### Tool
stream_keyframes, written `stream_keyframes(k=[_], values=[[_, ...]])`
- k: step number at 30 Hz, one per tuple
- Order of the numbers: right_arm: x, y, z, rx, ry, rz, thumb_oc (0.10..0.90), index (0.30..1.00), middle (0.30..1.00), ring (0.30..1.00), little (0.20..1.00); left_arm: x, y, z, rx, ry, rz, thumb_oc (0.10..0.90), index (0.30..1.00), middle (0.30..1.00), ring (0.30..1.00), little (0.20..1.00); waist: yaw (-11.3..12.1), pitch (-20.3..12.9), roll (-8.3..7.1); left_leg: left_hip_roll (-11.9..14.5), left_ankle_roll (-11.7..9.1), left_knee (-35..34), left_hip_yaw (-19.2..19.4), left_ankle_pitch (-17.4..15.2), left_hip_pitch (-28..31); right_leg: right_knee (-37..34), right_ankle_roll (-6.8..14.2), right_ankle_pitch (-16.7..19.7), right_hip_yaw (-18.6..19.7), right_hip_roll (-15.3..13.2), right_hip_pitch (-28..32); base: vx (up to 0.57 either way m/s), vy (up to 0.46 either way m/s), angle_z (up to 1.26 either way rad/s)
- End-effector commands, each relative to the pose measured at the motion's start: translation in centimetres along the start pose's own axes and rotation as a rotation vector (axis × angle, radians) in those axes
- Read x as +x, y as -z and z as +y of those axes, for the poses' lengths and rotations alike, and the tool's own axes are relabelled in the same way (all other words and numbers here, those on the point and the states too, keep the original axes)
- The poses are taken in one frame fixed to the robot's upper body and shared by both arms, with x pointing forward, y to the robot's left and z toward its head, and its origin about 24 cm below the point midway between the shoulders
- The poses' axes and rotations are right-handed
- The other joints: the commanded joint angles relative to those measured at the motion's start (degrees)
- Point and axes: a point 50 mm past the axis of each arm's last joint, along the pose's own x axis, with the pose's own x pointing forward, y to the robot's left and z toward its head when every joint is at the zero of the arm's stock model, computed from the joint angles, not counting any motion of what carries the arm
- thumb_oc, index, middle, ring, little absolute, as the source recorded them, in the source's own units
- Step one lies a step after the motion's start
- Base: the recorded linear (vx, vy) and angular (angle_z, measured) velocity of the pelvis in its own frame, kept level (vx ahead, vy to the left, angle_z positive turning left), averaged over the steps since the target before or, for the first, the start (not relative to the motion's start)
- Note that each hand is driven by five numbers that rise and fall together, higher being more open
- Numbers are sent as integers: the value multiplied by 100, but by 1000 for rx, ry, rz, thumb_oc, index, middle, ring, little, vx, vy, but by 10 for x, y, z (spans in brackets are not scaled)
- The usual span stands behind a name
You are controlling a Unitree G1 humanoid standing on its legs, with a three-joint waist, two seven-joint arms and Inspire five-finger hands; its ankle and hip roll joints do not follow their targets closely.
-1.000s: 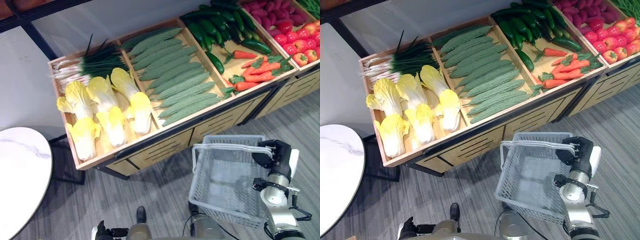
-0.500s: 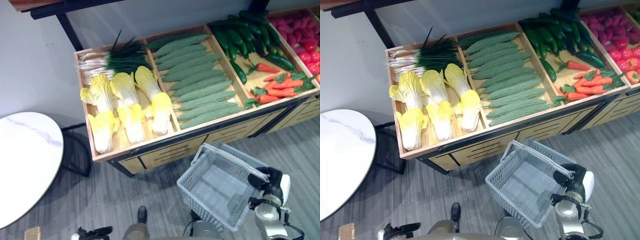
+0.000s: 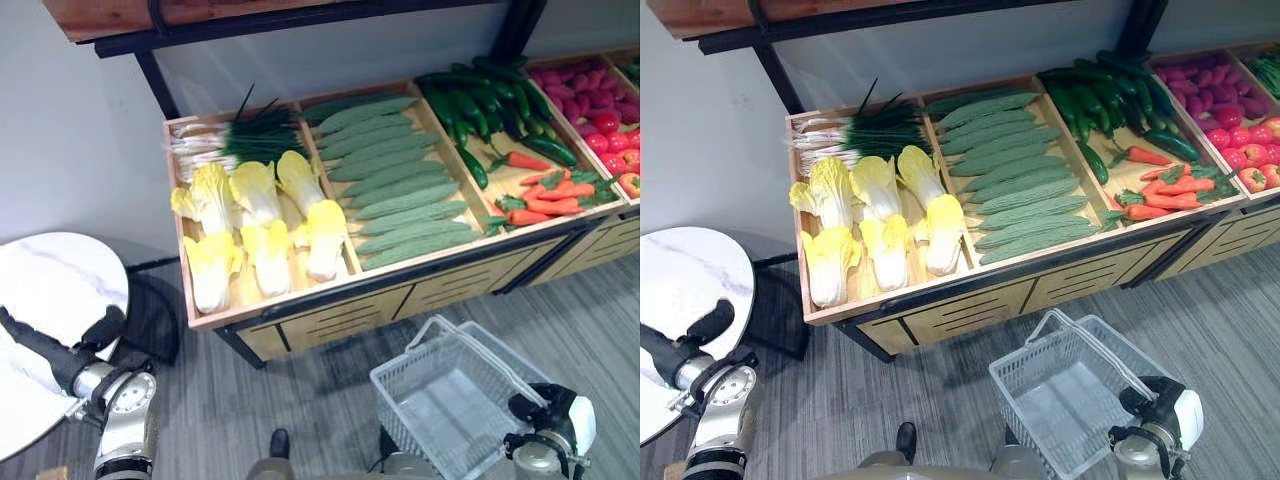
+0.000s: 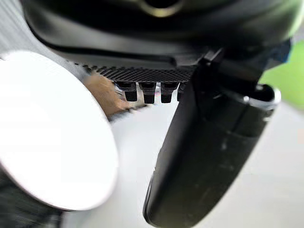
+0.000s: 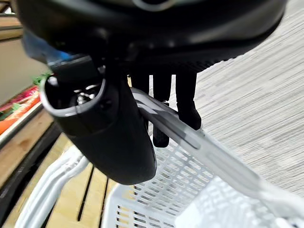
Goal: Get the vegetables into the basket
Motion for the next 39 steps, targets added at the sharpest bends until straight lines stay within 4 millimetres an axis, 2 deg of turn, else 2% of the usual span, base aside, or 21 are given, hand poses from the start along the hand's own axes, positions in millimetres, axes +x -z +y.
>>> stream_keyframes(k=[1, 5, 8, 9, 11, 14, 16, 19, 20, 22, 27, 31, 33, 39], values=[[23, -39, -23, 58, 119, -135, 400, 300, 300, 300, 300, 20, -52, -12, -62, -4, -281, 900, 1000, 1000, 1000, 1000, -63, -82, -338, 154, -274, 6, 188, -259, -21, 29, 402, -482, -230, -427, 271, -4, -9, -6], [23, -43, -22, 57, 109, -147, 400, 300, 300, 300, 300, 10, -74, -31, -149, 89, -339, 900, 1000, 1000, 1000, 1000, -136, -63, -331, 165, -271, 6, 248, -273, 5, 29, 398, -473, -161, -417, 243, -4, -6, -8], [24, -46, -19, 47, 96, -154, 400, 300, 300, 300, 300, -10, -88, -55, -238, 225, -345, 900, 1000, 1000, 1000, 1000, -222, -33, -314, 178, -262, 6, 314, -287, 29, 29, 391, -471, -87, -402, 208, -5, -10, -14], [24, -46, -19, 47, 97, -154, 400, 300, 300, 300, 300, -10, -88, -55, -238, 226, -345, 900, 1000, 1000, 1000, 1000, -219, -33, -313, 178, -262, 6, 315, -288, 29, 29, 391, -471, -85, -402, 208, -11, -7, -21], [23, -52, -15, 52, 88, -176, 400, 300, 300, 300, 300, -29, -91, -74, -285, 339, -320, 900, 1000, 1000, 1000, 1000, -293, -7, -312, 182, -247, 6, 368, -293, 24, 29, 388, -439, 14, -387, 132, -17, -16, -14], [21, -57, -12, 59, 81, -194, 400, 300, 300, 300, 300, -39, -89, -83, -275, 400, -305, 900, 1000, 1000, 1000, 1000, -336, 7, -314, 196, -241, 6, 407, -291, 19, 29, 386, -424, 74, -371, 74, -15, -15, -13], [20, -57, -11, 59, 81, -194, 400, 300, 300, 300, 300, -44, -87, -87, -269, 424, -294, 900, 1000, 1000, 1000, 1000, -352, 12, -315, 197, -237, 6, 424, -291, 22, 29, 384, -422, 94, -362, 59, 3, -12, -11], [19, -57, -10, 52, 85, -203, 400, 300, 300, 300, 300, -52, -65, -96, -215, 457, -192, 900, 1000, 1000, 1000, 1000, -403, 35, -325, 206, -231, 6, 490, -287, 32, 29, 370, -420, 156, -337, 23, 8, -29, -13], [19, -57, -10, 52, 85, -203, 400, 300, 300, 300, 300, -52, -65, -96, -216, 457, -192, 900, 1000, 1000, 1000, 1000, -399, 34, -324, 206, -232, 6, 493, -288, 32, 29, 370, -420, 159, -336, 21, 8, -39, -14], [17, -55, -7, 56, 94, -192, 400, 300, 300, 300, 300, -51, -49, -97, -140, 404, -143, 900, 1000, 1000, 1000, 1000, -440, 45, -341, 236, -234, 6, 544, -287, 44, 29, 360, -424, 228, -294, -30, 15, -44, -8], [15, -51, -5, 62, 104, -180, 400, 300, 300, 300, 300, -52, -38, -99, -75, 362, -112, 900, 1000, 1000, 1000, 1000, -479, 49, -354, 272, -236, 6, 600, -289, 64, 29, 352, -428, 285, -249, -59, 13, -31, -9], [14, -53, -3, 71, 100, -181, 400, 300, 300, 300, 300, -55, -28, -102, 4, 398, -95, 900, 1000, 1000, 1000, 1000, -519, 65, -339, 304, -240, 6, 630, -283, 48, 29, 344, -429, 328, -220, -107, 1, -5, -1], [14, -56, -2, 72, 91, -190, 400, 300, 300, 300, 300, -56, -18, -107, 112, 470, -107, 900, 1000, 1000, 1000, 1000, -571, 74, -310, 326, -246, 6, 667, -275, 50, 29, 326, -425, 378, -175, -145, 8, -22, -5], [15, -66, 0, 78, 79, -226, 400, 300, 300, 300, 300, -64, -10, -115, 200, 579, -111, 900, 1000, 1000, 1000, 1000, -631, 85, -268, 371, -251, 6, 764, -289, 107, 29, 309, -437, 431, -132, -155, 16, -11, -8]])
